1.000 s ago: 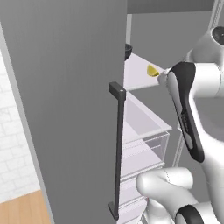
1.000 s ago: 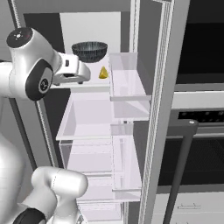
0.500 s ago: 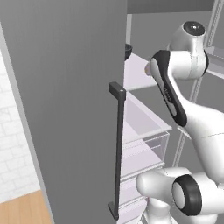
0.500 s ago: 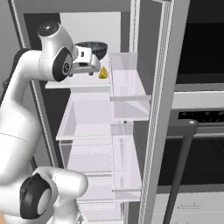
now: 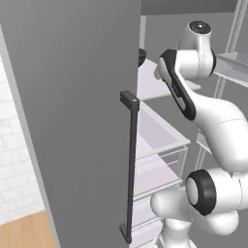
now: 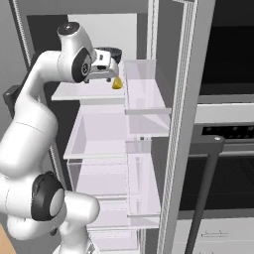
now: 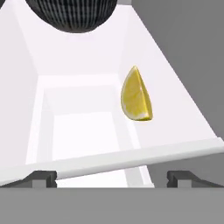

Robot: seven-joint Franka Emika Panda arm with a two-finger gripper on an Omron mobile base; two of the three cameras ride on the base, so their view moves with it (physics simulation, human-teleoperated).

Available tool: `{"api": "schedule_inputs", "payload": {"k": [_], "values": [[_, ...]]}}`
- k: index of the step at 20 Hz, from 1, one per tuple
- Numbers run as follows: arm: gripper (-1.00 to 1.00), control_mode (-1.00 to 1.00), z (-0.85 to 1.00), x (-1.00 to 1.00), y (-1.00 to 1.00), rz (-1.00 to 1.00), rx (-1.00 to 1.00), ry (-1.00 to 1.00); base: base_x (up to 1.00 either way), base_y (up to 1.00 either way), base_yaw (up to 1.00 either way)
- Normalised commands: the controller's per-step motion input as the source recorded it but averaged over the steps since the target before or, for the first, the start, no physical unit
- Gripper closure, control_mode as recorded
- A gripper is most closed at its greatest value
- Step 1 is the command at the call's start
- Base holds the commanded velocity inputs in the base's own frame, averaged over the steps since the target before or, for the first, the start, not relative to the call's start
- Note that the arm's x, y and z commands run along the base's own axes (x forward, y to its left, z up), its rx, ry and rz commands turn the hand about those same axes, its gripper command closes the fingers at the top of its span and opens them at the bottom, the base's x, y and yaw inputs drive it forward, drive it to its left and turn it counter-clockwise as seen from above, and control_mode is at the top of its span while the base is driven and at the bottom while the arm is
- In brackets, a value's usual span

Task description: Grab a lemon wedge from the fridge and one ice cube from the ice bowl, and put them in the glass of lemonade.

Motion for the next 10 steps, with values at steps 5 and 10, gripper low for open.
{"api": "schedule_inputs", "payload": {"k": [5,10], "values": [[-1.0,-1.0,-0.24,0.39,-0.05,0.0,0.05,0.0,0.0,0.0,0.0],[-1.0,-1.0,0.0,0.28,-0.18,0.0,0.05,0.0,0.0,0.0,0.0]]}}
